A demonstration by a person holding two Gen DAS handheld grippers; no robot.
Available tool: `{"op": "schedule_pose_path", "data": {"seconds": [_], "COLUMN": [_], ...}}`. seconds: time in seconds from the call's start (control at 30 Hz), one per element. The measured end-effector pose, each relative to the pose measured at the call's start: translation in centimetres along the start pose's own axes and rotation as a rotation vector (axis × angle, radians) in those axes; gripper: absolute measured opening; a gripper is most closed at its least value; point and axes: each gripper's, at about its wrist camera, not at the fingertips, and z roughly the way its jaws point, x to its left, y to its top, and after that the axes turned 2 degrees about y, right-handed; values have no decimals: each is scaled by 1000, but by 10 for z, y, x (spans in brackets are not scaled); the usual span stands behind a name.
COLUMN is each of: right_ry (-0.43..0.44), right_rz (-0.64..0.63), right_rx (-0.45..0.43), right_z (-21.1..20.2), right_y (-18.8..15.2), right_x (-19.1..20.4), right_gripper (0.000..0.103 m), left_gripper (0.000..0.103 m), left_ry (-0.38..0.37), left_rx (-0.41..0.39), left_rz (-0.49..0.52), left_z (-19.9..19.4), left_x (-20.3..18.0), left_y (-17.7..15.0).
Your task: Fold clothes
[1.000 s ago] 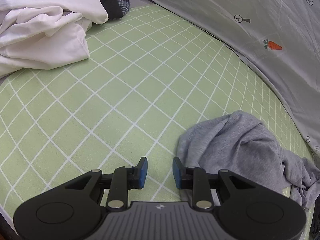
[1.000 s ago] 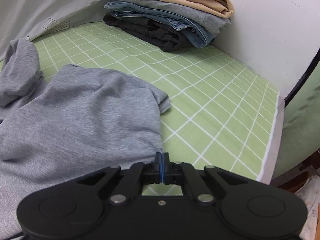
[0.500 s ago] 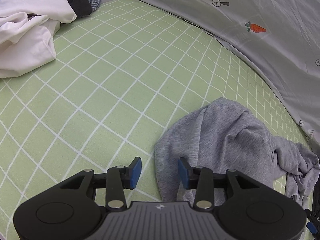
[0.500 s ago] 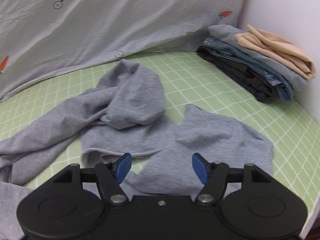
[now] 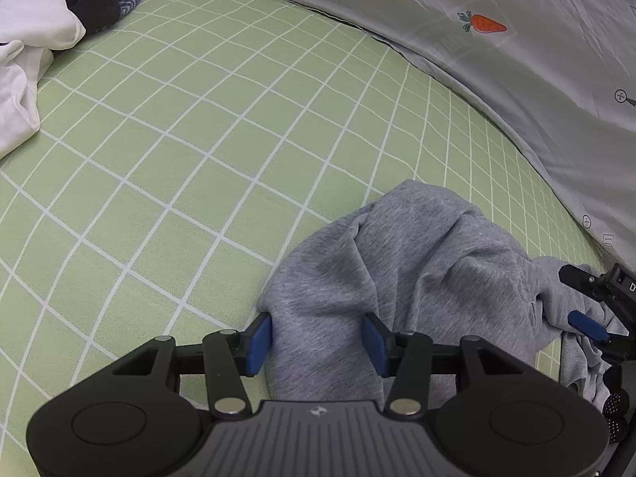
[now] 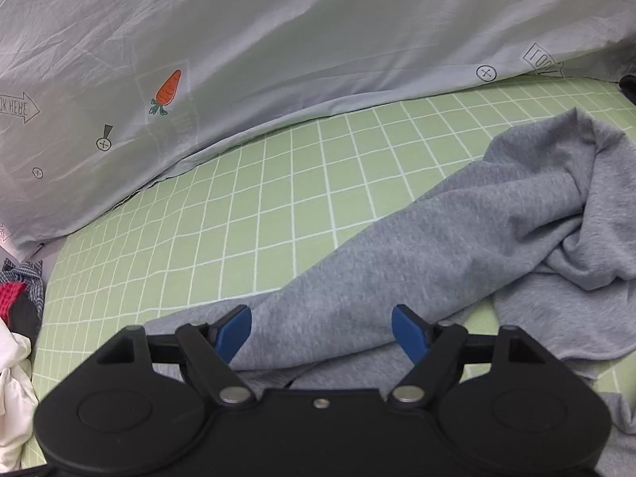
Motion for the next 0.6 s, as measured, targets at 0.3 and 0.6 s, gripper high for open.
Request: {"op": "schedule_pose_path", "data": {"seconds": [0.3, 0.6], "right_ry": [-50, 72], "right_rz": [-141, -197], "right_rx": [70, -382], "right_z": [40, -85], "right_y": [-7, 14], "right_x": [33, 39], "right_gripper": [3, 2], "left_gripper": [4, 1], "left_ry": [43, 37], "left_rx": [-4, -344], "left_rz": [-7, -85], "left_z": [5, -113], "left_x": [5, 25], "left_y": [4, 36]}}
